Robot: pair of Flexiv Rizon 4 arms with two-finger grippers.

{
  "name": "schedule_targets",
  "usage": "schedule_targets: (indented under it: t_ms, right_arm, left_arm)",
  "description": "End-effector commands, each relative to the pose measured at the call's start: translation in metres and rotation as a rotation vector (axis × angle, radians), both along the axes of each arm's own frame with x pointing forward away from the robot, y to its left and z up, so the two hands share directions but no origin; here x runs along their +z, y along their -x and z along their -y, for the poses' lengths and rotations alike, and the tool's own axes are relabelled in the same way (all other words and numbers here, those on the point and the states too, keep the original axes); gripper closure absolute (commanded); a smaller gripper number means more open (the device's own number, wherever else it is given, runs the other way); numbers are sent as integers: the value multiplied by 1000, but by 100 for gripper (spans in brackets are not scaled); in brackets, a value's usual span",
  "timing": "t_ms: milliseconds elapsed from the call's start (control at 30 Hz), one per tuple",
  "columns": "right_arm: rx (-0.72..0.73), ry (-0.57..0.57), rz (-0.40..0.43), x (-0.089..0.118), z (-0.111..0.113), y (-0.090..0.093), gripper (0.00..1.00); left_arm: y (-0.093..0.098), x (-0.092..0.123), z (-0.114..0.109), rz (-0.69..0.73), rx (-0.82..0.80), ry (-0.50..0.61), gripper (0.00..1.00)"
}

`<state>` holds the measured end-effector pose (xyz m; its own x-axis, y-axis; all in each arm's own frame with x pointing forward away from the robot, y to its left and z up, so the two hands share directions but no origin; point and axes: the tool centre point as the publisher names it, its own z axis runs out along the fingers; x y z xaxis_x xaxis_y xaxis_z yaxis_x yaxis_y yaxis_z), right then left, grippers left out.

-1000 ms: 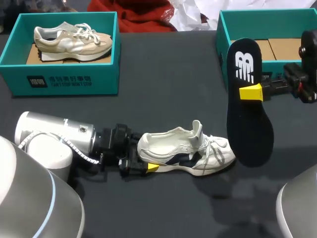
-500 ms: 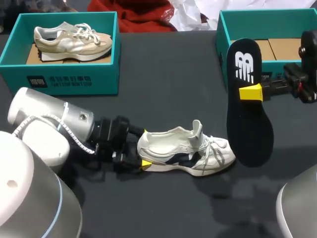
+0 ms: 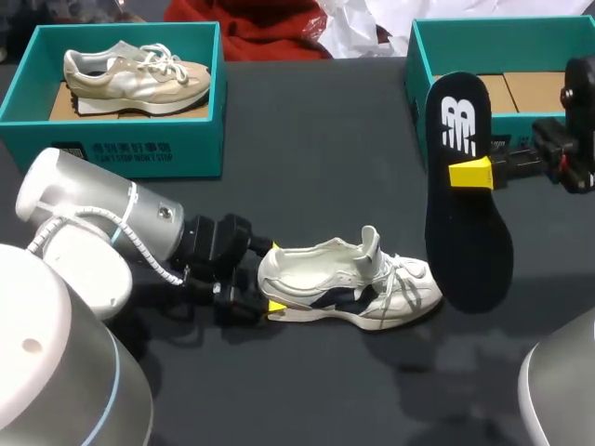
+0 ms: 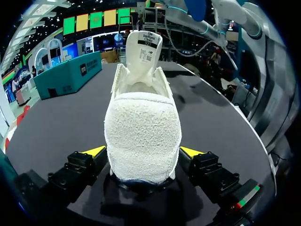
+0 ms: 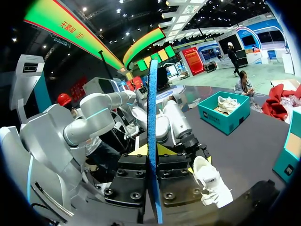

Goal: Take the shoe out of the shoebox, open the shoe tongue, remove and reinsert the insole, then place the shoe into the shoebox

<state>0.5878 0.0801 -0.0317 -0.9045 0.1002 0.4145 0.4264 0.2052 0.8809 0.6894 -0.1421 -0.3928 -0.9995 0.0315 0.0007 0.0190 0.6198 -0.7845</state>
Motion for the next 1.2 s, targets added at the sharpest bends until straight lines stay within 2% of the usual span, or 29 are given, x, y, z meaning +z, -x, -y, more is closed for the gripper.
schedule_targets:
  t_ms: [33, 100, 267, 367, 400, 767, 1033, 1200]
  right_arm:
    - [-13, -3, 3, -2, 2, 7, 100]
    - [-13, -3, 3, -2, 2, 7, 100]
    - [-13, -3, 3, -2, 2, 7, 100]
    - [-13, -3, 3, -2, 2, 7, 100]
    - [-13, -3, 3, -2, 2, 7, 100]
    - [-13, -3, 3, -2, 2, 7, 100]
    - [-13, -3, 3, -2, 2, 7, 100]
    - [-13, -3, 3, -2, 2, 7, 100]
  left_arm:
    - [5, -1, 2, -17, 19, -70, 0]
    - [10, 2, 0, -22, 22, -162, 0]
    - [14, 8, -7, -49, -5, -279, 0]
    - [13, 21, -11, -34, -8, -449, 0]
    - [12, 23, -12, -20, 43, -516, 0]
    - [12, 23, -12, -20, 43, -516, 0]
    - [3, 37, -16, -16, 113, -608, 0]
    - [2, 40, -17, -17, 122, -624, 0]
